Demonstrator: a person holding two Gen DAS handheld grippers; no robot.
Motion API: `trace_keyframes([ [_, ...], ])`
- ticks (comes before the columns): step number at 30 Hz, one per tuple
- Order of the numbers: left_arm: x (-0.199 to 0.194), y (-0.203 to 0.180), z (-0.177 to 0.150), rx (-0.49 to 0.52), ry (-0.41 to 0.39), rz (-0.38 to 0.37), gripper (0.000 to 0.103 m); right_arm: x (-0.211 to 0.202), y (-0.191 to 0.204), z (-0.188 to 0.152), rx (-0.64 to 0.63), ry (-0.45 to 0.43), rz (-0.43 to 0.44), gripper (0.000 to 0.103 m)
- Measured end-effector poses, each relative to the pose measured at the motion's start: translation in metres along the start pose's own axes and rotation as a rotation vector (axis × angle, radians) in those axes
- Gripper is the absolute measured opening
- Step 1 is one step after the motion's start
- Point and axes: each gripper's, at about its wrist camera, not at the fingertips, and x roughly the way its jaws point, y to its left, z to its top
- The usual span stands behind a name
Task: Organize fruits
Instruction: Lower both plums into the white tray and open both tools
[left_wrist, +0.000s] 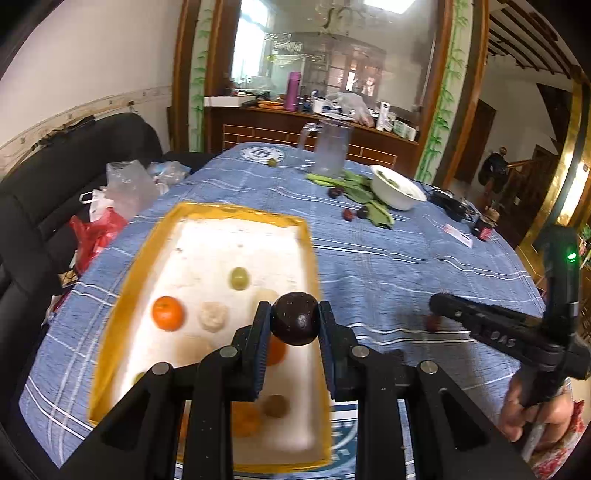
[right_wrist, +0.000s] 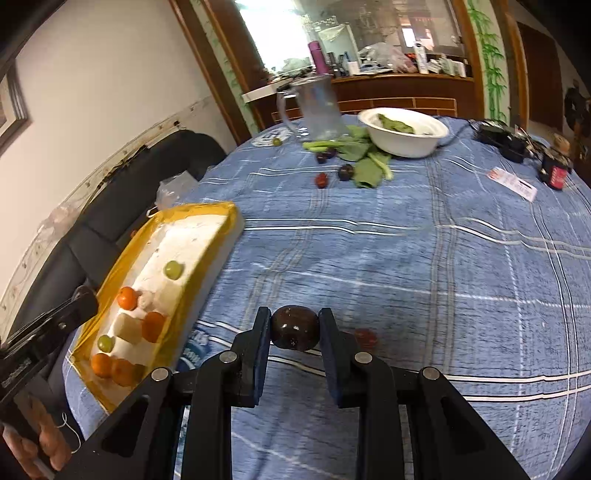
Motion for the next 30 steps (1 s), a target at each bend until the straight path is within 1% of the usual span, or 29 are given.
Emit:
trace_keyframes([
  [4,0.001,0.024,-0.001,-0.039,0.019,-0.007,0.024,0.004,0.031,0.01,-0.037,0.017,0.044,0.028],
  [6,0.0,0.035,0.001,-0.069,0.008,-0.022,0.024,0.008,0.044,0.015,-0.053,0.026,0.07,0.028],
  [9,0.001,0.053,0.0,-0.166,0.003,-0.032,0.024,0.014,0.062,0.023,-0.053,0.045,0.123,0.029],
  [11,0.003,0.059,-0.004,-0.208,0.018,-0.039,0.024,0.02,0.073,0.025,-0.058,0.063,0.172,0.029],
  [14,0.007,0.067,-0.008,-0.221,0.023,-0.005,0.024,0.032,0.089,0.022,-0.083,0.095,0.215,0.029],
  [16,0.012,0.081,-0.009,-0.267,0.029,0.001,0.024,0.045,0.098,0.019,-0.09,0.129,0.229,0.029],
  [19,0.021,0.095,-0.007,-0.302,0.041,0.013,0.024,0.06,0.107,0.018,-0.089,0.163,0.246,0.029],
  [22,0.032,0.103,-0.001,-0.304,0.06,0.013,0.024,0.073,0.112,0.018,-0.103,0.177,0.235,0.029],
  [26,0.055,0.113,0.008,-0.329,0.113,0.001,0.024,0.089,0.113,0.021,-0.103,0.191,0.209,0.03],
  [28,0.067,0.12,0.01,-0.351,0.143,0.012,0.024,0.094,0.114,0.02,-0.109,0.19,0.192,0.03],
  [30,0.069,0.122,0.012,-0.362,0.133,0.011,0.025,0.097,0.116,0.019,-0.128,0.182,0.155,0.03],
])
